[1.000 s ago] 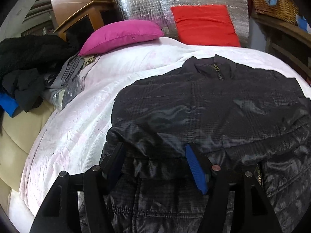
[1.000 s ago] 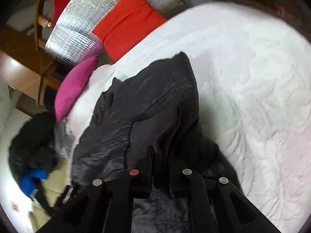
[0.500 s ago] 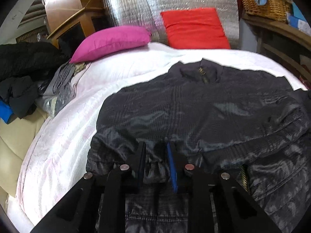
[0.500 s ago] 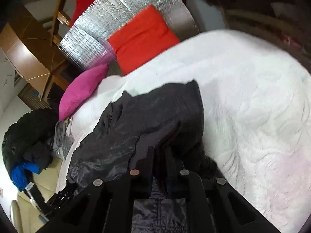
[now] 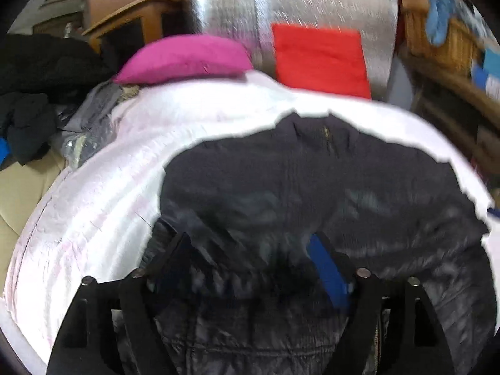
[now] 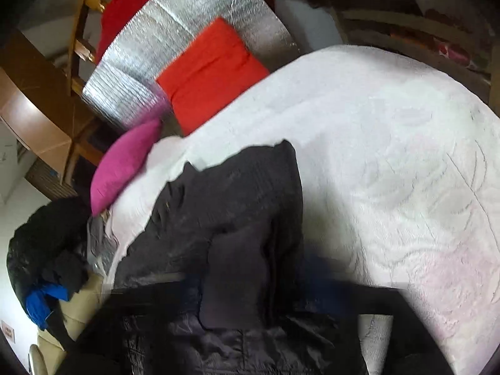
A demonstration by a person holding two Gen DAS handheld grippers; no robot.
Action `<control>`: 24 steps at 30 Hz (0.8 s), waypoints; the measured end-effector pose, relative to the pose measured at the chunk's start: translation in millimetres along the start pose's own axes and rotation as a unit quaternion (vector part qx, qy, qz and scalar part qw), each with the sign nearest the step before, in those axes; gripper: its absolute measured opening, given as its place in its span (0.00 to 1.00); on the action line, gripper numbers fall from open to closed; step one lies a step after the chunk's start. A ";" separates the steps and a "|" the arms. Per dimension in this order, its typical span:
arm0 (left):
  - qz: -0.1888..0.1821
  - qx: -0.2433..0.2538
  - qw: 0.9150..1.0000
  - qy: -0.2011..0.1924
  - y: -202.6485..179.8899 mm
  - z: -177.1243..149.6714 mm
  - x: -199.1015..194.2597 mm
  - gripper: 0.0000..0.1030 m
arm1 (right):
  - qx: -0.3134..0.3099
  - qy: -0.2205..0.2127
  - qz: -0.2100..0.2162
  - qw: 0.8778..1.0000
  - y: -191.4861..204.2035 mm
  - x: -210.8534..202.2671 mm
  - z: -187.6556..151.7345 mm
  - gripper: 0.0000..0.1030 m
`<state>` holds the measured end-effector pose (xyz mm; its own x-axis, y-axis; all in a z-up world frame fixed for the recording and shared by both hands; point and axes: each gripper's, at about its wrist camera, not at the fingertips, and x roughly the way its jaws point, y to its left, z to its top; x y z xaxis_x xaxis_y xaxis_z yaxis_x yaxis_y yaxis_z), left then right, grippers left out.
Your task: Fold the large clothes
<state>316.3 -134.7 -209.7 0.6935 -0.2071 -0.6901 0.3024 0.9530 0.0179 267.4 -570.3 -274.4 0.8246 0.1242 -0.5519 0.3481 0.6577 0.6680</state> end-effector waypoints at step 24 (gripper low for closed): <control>-0.002 -0.071 0.996 0.055 54.2 14.2 56.9 0.46 | -0.138 0.006 -0.080 0.987 43.7 45.2 -10.7 0.26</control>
<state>381.4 -98.0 -237.7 0.6144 -0.1932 -0.7650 0.2037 0.9755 -0.0828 315.2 -528.1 -275.5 0.7633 0.0096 -0.6460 0.3379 0.8463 0.4118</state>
